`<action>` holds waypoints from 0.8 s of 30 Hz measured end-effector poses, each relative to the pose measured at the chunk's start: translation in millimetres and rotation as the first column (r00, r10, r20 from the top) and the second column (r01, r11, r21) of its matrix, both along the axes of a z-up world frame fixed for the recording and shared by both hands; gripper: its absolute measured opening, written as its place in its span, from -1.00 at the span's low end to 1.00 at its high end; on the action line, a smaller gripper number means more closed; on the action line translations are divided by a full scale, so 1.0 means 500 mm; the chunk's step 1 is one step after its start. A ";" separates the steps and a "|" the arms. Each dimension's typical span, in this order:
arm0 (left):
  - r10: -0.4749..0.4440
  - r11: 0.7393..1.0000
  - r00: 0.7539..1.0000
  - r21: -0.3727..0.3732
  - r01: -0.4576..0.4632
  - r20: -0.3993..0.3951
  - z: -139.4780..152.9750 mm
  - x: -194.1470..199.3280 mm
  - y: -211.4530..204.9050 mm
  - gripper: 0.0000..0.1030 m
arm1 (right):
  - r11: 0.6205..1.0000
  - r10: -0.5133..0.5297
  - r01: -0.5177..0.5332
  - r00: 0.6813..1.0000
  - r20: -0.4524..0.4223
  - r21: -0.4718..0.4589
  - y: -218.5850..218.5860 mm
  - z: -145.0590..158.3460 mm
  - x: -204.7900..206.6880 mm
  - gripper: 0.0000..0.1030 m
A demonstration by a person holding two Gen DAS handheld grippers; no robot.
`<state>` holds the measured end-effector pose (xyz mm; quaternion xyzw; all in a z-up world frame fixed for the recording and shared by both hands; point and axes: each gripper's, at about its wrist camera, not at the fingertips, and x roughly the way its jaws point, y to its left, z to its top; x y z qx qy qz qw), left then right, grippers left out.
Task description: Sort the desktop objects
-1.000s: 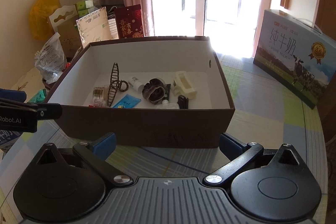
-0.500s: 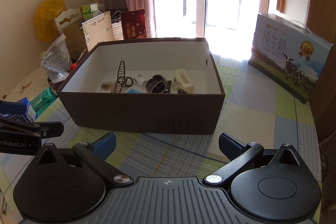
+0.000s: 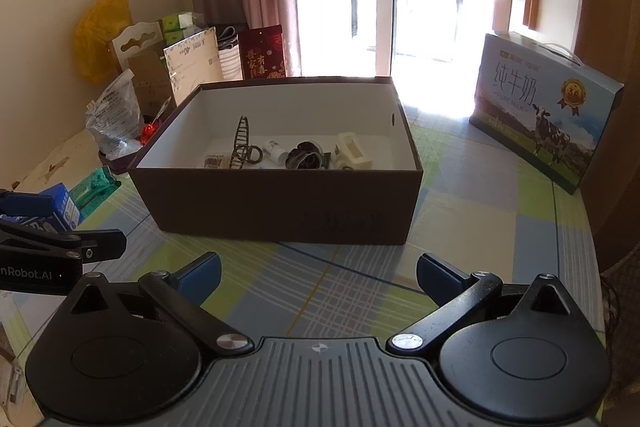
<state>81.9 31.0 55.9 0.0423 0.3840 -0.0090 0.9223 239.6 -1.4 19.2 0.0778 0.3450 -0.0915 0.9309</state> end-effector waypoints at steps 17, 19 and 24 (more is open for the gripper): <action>0.017 1.000 1.000 -0.003 -0.017 0.005 0.006 -0.054 -0.022 0.93 | 1.000 0.026 -0.025 1.000 0.005 -0.010 0.013 0.007 -0.042 0.97; 0.015 1.000 1.000 -0.007 -0.015 0.003 0.005 -0.061 -0.027 0.93 | 1.000 0.027 -0.026 1.000 0.004 -0.010 0.013 0.007 -0.046 0.97; 0.022 1.000 1.000 -0.013 -0.022 -0.006 -0.001 -0.075 -0.030 0.93 | 0.999 0.031 -0.031 1.000 -0.003 -0.009 0.015 0.002 -0.067 0.97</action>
